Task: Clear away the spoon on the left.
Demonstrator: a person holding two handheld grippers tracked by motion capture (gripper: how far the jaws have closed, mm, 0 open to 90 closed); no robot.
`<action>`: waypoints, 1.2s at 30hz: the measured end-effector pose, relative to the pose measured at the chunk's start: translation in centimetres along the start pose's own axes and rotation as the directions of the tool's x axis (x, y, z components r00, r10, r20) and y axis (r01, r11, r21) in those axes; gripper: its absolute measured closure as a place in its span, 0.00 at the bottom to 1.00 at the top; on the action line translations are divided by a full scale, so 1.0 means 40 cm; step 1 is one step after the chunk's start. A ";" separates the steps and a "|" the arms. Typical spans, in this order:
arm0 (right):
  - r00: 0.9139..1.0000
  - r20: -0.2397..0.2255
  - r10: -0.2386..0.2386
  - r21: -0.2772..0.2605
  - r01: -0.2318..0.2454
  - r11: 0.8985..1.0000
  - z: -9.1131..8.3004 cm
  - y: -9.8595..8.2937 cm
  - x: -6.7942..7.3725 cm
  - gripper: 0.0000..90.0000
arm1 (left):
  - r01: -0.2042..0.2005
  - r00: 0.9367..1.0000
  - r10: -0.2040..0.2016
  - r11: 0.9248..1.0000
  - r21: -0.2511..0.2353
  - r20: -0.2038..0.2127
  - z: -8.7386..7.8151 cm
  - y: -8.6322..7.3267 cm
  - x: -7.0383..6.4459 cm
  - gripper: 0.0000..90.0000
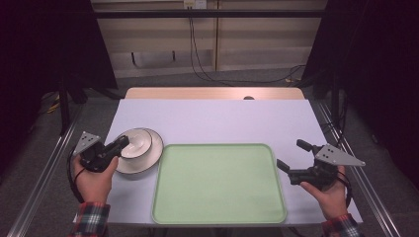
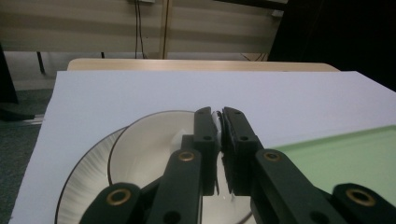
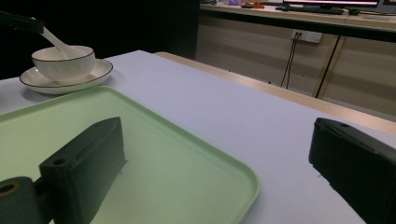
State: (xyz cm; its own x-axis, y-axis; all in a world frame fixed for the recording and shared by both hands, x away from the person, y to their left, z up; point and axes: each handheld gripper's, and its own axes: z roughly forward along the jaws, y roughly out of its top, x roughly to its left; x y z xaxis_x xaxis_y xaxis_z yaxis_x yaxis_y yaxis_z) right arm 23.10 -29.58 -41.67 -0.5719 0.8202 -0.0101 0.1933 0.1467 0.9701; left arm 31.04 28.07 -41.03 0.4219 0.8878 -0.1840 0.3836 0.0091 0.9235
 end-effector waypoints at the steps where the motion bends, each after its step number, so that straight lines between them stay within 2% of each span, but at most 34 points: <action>1: 1.000 -0.004 0.002 -0.001 -0.002 1.000 0.000 0.000 0.000 0.03 | 0.001 1.000 -0.001 1.000 -0.001 -0.003 0.003 0.003 0.000 0.94; 13: 1.000 0.001 0.004 -0.006 -0.004 1.000 -0.001 0.001 0.001 0.04 | -0.002 1.000 0.001 0.999 -0.032 -0.030 0.047 0.023 0.004 0.94; 17: 1.000 -0.002 0.002 -0.007 -0.002 1.000 -0.001 0.001 0.000 0.03 | -0.007 0.999 0.005 0.999 -0.037 -0.053 0.061 0.020 0.006 0.94; 20: 1.000 -0.005 -0.003 -0.005 0.003 1.000 -0.002 0.000 -0.003 0.03 | 0.004 0.999 -0.007 0.998 -0.055 -0.043 0.072 0.018 0.011 0.94; 23: 1.000 -0.005 0.003 -0.002 -0.003 1.000 -0.003 0.000 -0.003 0.03 | 0.014 0.998 -0.018 0.998 -0.064 -0.052 0.081 0.019 0.013 0.94; 27: 1.000 -0.005 0.000 -0.004 0.000 1.000 -0.002 0.000 -0.003 0.03 | 0.009 0.998 -0.013 0.998 -0.060 -0.060 0.093 0.023 0.013 0.94; 28: 1.000 -0.002 0.007 -0.005 -0.007 1.000 -0.002 0.000 -0.002 0.03 | 0.015 0.998 -0.019 0.997 -0.074 -0.052 0.099 0.023 0.012 0.94; 29: 1.000 -0.003 0.004 -0.001 -0.004 1.000 -0.002 -0.001 -0.003 0.03 | 0.005 0.999 -0.008 0.998 -0.065 -0.049 0.100 0.024 0.013 0.94; 36: 1.000 -0.001 0.004 -0.002 -0.004 1.000 -0.003 -0.001 -0.003 0.03 | 0.015 0.998 -0.019 0.997 -0.069 -0.055 0.107 0.025 0.014 0.94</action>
State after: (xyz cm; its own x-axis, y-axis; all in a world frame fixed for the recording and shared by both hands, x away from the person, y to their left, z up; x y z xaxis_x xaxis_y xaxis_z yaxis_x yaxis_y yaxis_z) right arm 23.06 -29.75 -41.69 -0.5723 0.8200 -0.0059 0.1941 0.1424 0.9706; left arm 35.19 26.59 -41.65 0.3686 0.9115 -0.1826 0.3322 0.0543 0.9416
